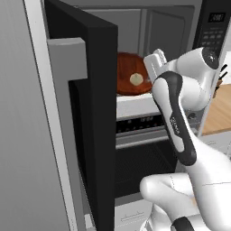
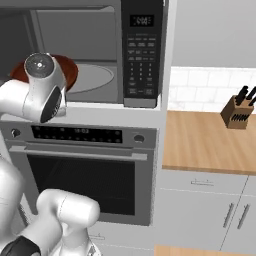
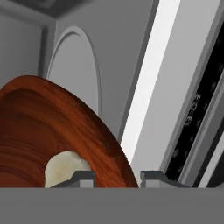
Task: Pick the garlic from the sink and place it in the bowl. Then pick the bowl and place it in the microwave. Then close the microwave door and press the start button.
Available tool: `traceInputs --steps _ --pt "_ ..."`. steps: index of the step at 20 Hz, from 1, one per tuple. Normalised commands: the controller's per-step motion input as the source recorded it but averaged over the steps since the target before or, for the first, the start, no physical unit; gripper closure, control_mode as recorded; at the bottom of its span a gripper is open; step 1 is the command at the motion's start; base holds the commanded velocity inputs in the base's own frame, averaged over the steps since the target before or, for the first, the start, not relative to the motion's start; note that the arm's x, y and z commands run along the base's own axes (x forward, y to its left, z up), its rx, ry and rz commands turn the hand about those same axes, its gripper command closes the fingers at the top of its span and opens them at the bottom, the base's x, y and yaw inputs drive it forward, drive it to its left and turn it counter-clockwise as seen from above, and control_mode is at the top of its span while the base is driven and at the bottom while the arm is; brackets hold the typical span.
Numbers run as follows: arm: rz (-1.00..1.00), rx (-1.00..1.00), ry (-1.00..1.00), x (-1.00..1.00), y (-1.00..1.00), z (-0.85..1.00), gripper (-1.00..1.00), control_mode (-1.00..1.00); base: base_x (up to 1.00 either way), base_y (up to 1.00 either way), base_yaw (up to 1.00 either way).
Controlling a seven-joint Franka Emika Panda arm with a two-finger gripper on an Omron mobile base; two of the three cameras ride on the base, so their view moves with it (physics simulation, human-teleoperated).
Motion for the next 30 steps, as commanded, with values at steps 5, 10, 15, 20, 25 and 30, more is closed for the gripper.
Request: traceInputs --steps 5,10,15,20,25,30 --pt "-0.09 0.01 0.00 0.76 0.02 0.00 1.00 -1.00 0.00 0.00 0.00" --pt "-0.02 0.00 0.03 0.58 0.01 0.02 1.00 -1.00 0.00 0.00 0.00" --pt "0.00 0.00 0.08 0.49 0.07 0.00 1.00 -1.00 0.00 0.00 0.00" --pt "0.00 0.00 0.08 0.44 0.22 -0.01 1.00 -1.00 0.00 0.00 0.00" --pt "0.00 0.00 0.05 0.25 0.12 -0.23 -1.00 -1.00 0.00 0.00 0.00" --pt "0.00 0.00 -0.03 -0.04 0.00 -0.15 -1.00 -1.00 0.00 0.00 0.00"
